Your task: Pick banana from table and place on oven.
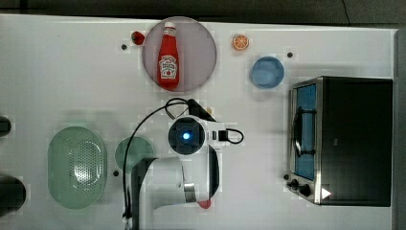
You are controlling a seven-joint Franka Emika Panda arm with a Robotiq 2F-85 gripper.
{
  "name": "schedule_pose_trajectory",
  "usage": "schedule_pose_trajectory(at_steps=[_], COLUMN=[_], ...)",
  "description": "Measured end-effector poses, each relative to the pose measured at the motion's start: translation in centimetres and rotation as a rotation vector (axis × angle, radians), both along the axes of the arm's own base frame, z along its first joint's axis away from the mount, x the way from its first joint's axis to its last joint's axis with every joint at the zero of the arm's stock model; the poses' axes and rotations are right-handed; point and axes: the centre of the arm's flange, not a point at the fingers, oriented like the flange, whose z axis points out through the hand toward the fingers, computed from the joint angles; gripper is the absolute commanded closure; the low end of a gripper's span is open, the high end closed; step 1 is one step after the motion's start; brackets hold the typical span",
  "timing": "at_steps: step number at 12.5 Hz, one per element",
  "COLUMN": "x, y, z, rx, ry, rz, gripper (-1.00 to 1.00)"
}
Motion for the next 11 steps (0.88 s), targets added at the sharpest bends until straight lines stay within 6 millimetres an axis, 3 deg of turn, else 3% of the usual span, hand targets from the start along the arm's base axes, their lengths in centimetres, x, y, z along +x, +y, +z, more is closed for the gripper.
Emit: schedule_pose_trajectory(at_steps=[2,4,6,7,9,11], x=[0.4,1.1,0.5,-0.1,0.4,0.8], y=[-0.1,-1.1,-2.6,-3.6,-7.1,-11.0], z=[7.3,16.5,25.2,28.5,33.8,36.3], rx=[0.000,0.008,0.007,0.009,0.021,0.040], ry=[-0.035,-0.047,-0.050,-0.056,-0.138,-0.179], rz=[-0.018,-0.058,-0.089,-0.105,-0.166,-0.188], gripper=[0.51,0.51,0.51,0.51,0.51,0.51])
